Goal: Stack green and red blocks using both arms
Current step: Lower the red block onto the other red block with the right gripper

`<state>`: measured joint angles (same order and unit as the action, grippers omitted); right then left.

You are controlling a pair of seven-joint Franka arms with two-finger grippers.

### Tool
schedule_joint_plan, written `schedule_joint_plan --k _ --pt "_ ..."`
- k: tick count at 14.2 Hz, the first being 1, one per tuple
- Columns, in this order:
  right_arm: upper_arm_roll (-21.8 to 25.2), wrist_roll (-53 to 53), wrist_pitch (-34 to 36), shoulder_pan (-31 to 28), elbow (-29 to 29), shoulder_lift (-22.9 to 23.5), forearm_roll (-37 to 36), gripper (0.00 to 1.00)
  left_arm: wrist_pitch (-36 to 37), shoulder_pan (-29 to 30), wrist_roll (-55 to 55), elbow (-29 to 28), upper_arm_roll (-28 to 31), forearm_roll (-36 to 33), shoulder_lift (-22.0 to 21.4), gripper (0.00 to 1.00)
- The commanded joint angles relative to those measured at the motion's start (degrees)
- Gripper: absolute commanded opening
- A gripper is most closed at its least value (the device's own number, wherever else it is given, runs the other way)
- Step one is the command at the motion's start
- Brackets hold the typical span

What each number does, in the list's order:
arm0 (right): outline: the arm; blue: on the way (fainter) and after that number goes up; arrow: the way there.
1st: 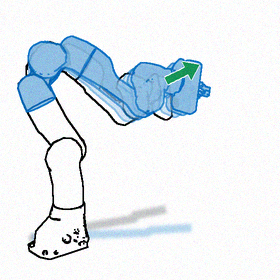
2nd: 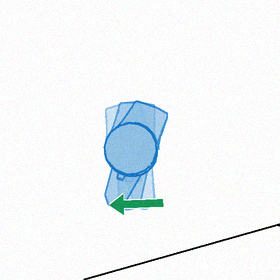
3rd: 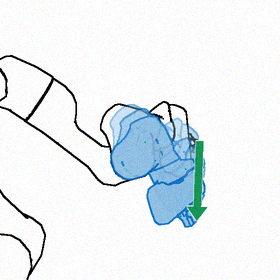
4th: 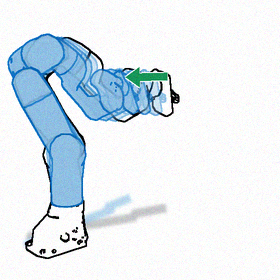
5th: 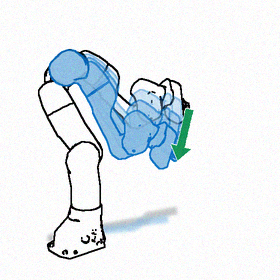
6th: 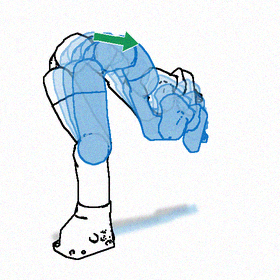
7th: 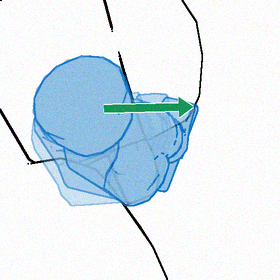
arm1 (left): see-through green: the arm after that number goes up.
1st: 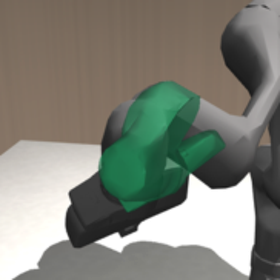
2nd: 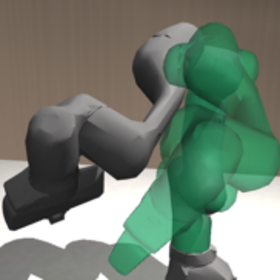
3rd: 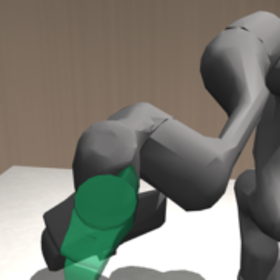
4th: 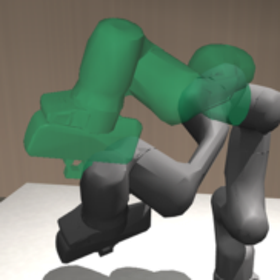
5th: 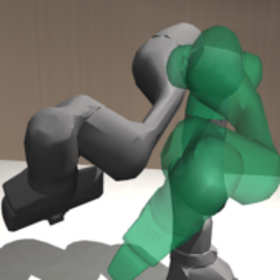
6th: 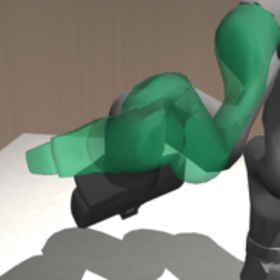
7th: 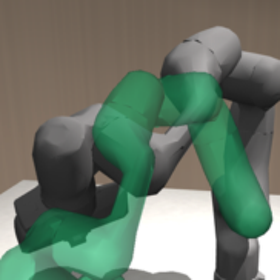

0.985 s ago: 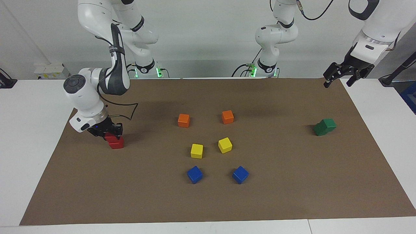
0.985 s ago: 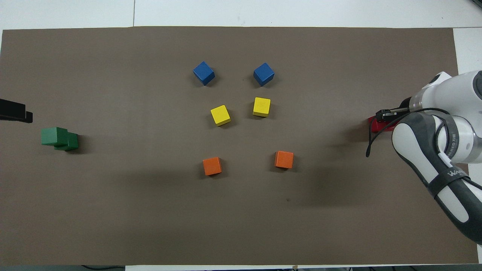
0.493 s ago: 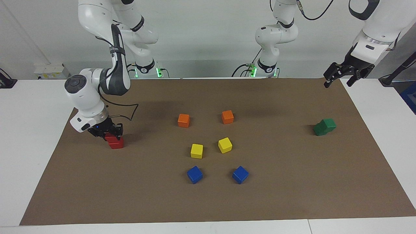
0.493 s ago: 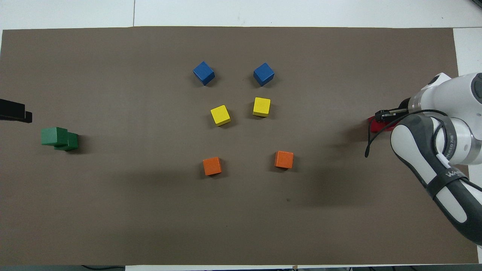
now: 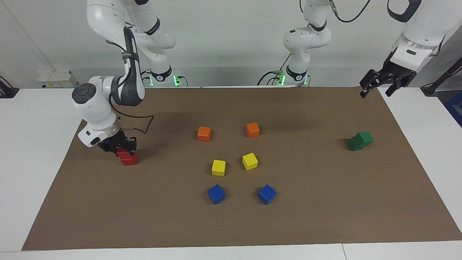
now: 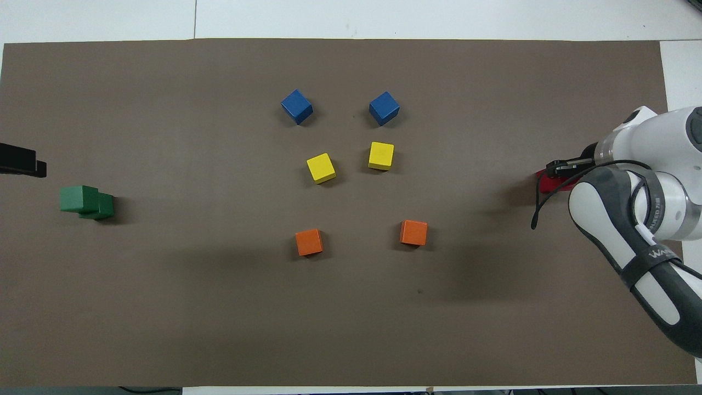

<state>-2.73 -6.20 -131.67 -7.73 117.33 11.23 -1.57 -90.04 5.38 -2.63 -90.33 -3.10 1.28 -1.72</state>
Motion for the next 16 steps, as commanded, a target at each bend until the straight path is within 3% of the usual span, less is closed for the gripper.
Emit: schedule_joint_plan --k 1,6,11,16 --pt "-0.43 -2.41 -1.74 -0.62 1.67 -1.21 -0.19 0.97 -1.01 -0.28 0.08 -1.25 0.46 0.66 -1.18 1.0" --pt "-0.43 -2.41 -1.31 -0.89 1.32 -1.21 -0.19 1.0 -2.33 -0.19 -0.01 -1.25 0.55 0.66 -1.18 1.0" --pt "-0.52 -2.06 5.18 -0.71 -2.1 -2.61 -0.19 1.0 -2.51 -0.98 0.52 -1.34 0.46 0.66 -1.09 1.0" --pt "-0.96 -1.71 14.93 0.08 -5.71 -9.54 -0.1 1.0 -2.16 -1.16 0.52 -1.34 0.29 0.66 -1.18 1.0"
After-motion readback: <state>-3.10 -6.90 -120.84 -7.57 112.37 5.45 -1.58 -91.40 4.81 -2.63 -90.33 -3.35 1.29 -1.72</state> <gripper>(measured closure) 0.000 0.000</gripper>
